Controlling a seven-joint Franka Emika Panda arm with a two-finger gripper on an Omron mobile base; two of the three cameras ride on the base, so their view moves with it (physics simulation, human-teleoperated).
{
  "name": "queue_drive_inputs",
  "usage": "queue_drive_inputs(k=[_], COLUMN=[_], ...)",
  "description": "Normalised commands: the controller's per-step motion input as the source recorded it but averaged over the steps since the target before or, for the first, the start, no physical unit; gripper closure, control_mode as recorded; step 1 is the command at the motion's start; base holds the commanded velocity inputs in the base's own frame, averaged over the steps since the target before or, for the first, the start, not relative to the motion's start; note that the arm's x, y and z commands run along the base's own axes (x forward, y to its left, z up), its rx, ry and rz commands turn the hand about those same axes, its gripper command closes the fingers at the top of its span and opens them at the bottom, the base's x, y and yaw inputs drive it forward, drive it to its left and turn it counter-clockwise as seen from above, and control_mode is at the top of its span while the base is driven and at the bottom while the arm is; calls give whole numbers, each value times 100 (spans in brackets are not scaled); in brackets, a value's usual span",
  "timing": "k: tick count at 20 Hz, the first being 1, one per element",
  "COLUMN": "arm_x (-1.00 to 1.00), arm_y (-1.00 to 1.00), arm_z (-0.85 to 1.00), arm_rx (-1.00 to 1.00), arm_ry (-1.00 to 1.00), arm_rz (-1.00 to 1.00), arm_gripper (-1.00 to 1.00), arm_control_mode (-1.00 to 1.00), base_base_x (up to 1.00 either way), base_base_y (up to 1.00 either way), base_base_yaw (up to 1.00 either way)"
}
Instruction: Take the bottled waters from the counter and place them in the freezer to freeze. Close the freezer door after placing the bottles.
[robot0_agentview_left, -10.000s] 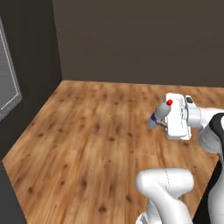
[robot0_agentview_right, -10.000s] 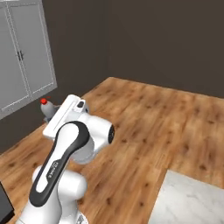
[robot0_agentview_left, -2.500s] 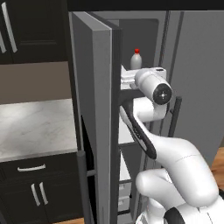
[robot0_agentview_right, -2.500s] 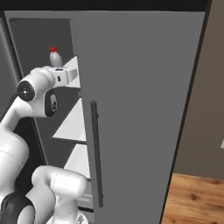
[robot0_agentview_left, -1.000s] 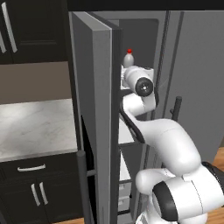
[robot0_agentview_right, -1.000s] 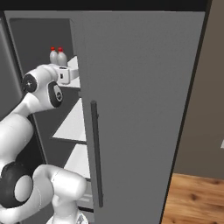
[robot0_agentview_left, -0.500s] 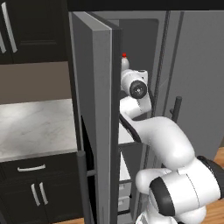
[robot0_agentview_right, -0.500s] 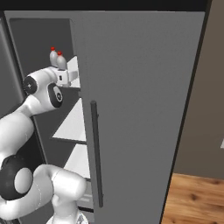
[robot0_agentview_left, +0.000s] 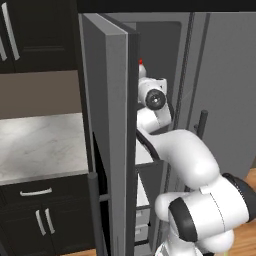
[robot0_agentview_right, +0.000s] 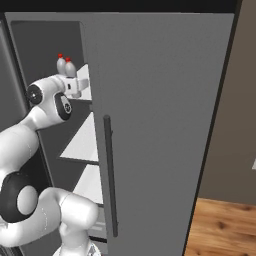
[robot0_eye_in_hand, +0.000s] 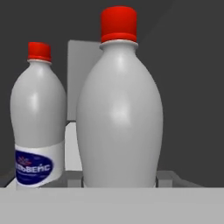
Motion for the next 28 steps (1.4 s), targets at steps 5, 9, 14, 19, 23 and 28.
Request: queue_drive_inputs(k=[5, 9, 14, 19, 23, 28], arm_x=[30, 16, 5, 5, 1, 0], arm_y=[-7, -12, -6, -5, -2, 0], arm_z=[0, -5, -23, -34, -22, -6], arm_rx=[0, 2, 1, 0, 0, 1], arm_ry=[0, 0, 0, 0, 0, 0], arm_rz=[0, 0, 0, 0, 0, 0], arm_gripper=[100, 100, 100, 100, 100, -100], arm_control_mode=[-100, -100, -100, -100, -100, -100], base_base_x=[0, 0, 0, 0, 0, 0], base_base_y=[0, 0, 0, 0, 0, 0], base_base_yaw=[0, 0, 0, 0, 0, 0])
